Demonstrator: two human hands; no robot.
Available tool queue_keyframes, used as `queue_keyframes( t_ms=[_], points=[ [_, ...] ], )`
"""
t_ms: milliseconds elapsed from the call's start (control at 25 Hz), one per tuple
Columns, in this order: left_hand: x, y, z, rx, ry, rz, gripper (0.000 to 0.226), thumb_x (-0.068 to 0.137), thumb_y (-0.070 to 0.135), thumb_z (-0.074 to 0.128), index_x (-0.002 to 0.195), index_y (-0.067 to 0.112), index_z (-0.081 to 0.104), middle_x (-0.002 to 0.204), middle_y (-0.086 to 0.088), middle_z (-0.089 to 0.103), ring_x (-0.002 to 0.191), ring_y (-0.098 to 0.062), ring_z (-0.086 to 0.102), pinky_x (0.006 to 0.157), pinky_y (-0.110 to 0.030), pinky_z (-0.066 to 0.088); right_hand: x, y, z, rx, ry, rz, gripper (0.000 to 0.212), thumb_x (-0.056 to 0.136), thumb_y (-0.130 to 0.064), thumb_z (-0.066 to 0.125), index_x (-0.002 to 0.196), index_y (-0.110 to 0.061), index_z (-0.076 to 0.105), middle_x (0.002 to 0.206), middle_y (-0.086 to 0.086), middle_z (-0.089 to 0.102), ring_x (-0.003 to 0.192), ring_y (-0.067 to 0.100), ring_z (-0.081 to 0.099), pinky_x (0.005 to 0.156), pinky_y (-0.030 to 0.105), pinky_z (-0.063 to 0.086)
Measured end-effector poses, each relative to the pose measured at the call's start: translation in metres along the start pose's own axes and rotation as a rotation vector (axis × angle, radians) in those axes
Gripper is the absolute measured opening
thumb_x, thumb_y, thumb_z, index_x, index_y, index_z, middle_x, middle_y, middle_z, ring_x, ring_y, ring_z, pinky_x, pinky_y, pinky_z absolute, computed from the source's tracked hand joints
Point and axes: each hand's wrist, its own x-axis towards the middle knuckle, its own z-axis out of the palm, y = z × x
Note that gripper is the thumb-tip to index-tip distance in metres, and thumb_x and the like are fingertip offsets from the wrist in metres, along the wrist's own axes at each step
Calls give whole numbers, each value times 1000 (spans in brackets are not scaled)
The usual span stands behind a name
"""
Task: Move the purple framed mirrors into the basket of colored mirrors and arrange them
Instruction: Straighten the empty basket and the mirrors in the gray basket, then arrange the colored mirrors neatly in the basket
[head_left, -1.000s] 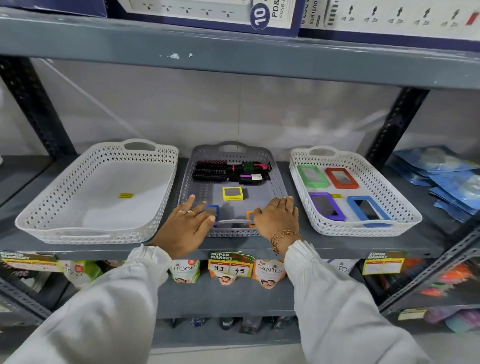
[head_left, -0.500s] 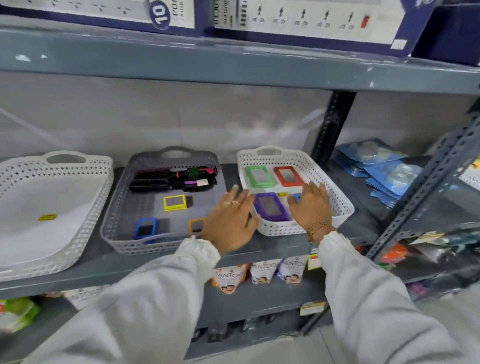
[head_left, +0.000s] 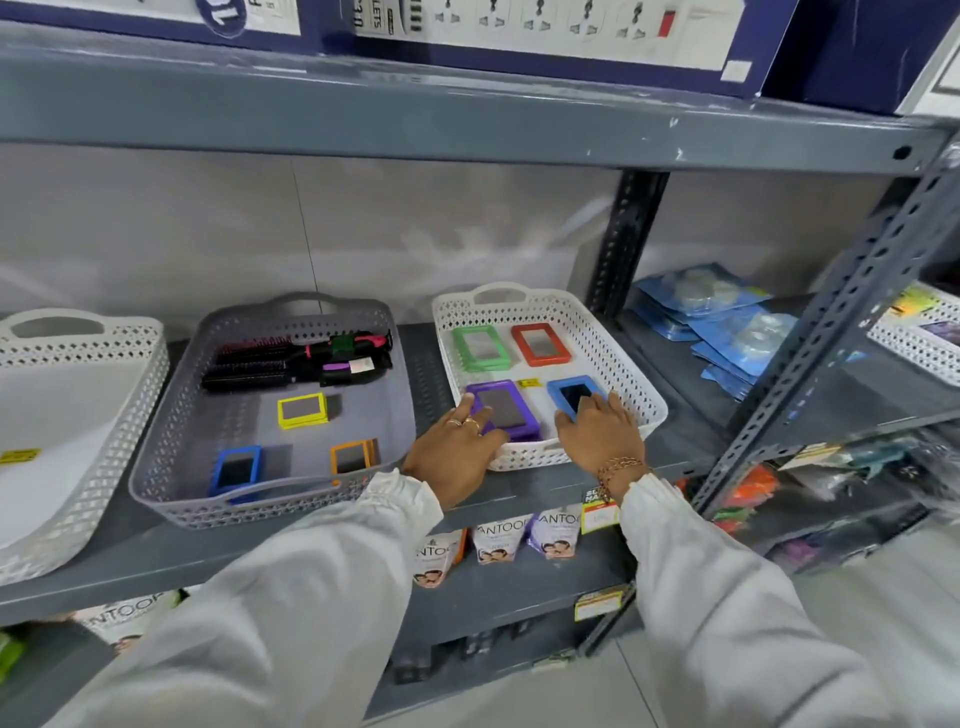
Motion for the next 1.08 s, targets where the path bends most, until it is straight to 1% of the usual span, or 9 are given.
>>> queue_keyframes(
  t_ms=[280,360,480,600,680,840,920,1000,1080],
  points=[
    [2,-3,-7,8,-81,12,42,94,5,41,134,18,42,154,-16,21,143,-35,7,114,-44,23,6,-9,-10,-69,-162,70,59,97,-39,33,143,-1,32,156,15,26,147,32,12,120,44,17],
    [5,-5,-22,-133,-145,22,44,96,12,41,139,20,37,153,-13,26,142,-34,14,113,-41,23,8,-21,-17,-26,-121,38,58,96,-36,41,140,1,36,150,19,35,143,35,22,117,43,24],
    [28,-13,-49,-476,-254,-66,45,99,18,32,142,8,29,151,-16,27,137,-31,24,111,-37,21,16,-49,-24,185,7,-11,38,94,-18,47,124,5,50,129,24,56,122,37,50,98,38,43],
    [61,-32,-61,-594,-262,-213,45,99,18,28,141,0,29,150,-20,27,137,-31,26,112,-36,21,23,-65,-29,184,-123,45,31,96,-10,43,118,6,56,126,24,59,118,37,55,94,36,46],
    [78,-38,-62,-569,-270,-263,41,99,14,28,135,-3,37,146,-21,33,132,-32,34,106,-33,28,25,-69,-31,125,-217,76,33,98,-11,41,123,4,56,131,22,57,123,35,53,97,36,43],
    [110,-52,-40,-439,-318,-164,38,97,18,33,130,3,45,137,-20,46,122,-32,46,97,-32,36,35,-69,-30,98,-329,133,29,99,-11,39,120,-2,57,135,19,55,126,33,51,98,35,43],
    [125,-56,-27,-401,-370,-143,36,96,18,33,123,1,50,131,-21,52,116,-32,50,95,-34,38,46,-68,-20,113,-369,160,34,98,-11,40,126,0,55,133,18,56,126,32,52,90,34,43],
    [134,-56,-22,-355,-431,-135,36,96,19,34,119,-2,53,127,-21,54,114,-32,52,94,-34,39,52,-67,-9,123,-406,177,26,97,-13,40,113,-4,59,119,15,60,124,32,53,80,31,38],
    [141,-54,-20,-306,-473,-119,35,96,19,37,116,-3,55,126,-21,55,114,-33,52,93,-34,38,57,-65,-1,142,-399,205,15,97,-13,39,96,-5,51,103,16,54,121,33,56,76,30,37]
  ],
)
